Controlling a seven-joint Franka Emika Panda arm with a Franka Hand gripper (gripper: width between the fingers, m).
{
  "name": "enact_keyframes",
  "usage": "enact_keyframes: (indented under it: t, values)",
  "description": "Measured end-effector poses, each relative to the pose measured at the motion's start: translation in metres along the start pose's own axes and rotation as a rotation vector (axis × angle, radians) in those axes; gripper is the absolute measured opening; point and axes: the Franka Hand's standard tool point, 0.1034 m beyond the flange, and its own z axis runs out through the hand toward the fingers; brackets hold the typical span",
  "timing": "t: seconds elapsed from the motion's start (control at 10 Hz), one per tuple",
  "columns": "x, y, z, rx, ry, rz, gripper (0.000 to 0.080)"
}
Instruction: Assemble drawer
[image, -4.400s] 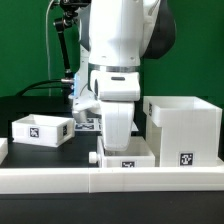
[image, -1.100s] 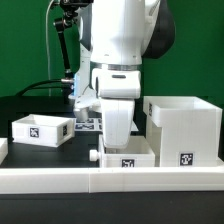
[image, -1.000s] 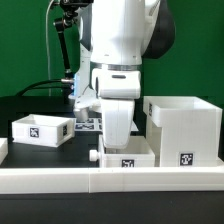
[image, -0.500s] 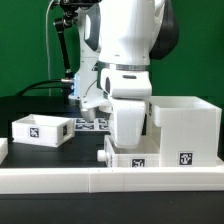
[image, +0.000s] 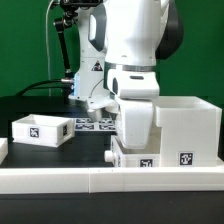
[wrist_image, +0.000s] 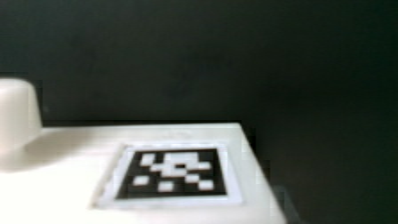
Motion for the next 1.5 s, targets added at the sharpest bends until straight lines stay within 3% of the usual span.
enact_keyframes:
  t: [0.5, 0.8, 0.9, 1.0, 1.2, 1.5]
  values:
    - [-0.002, 0.000, 0.001, -0.004, 0.000, 0.004, 0.0051]
    - [-0.002, 0.005, -0.009, -0.016, 0.000, 0.039, 0.0553]
    - [-0.001, 0.006, -0.015, -0.003, -0.005, 0.051, 0.0553]
    - [-0.002, 0.011, -0.028, 0.001, -0.011, 0.061, 0.0628]
    - [-0.013, 0.025, -0.056, -0.008, -0.022, 0.064, 0.0646]
    - [-0.047, 0.023, -0.056, -0.008, -0.019, 0.025, 0.0649]
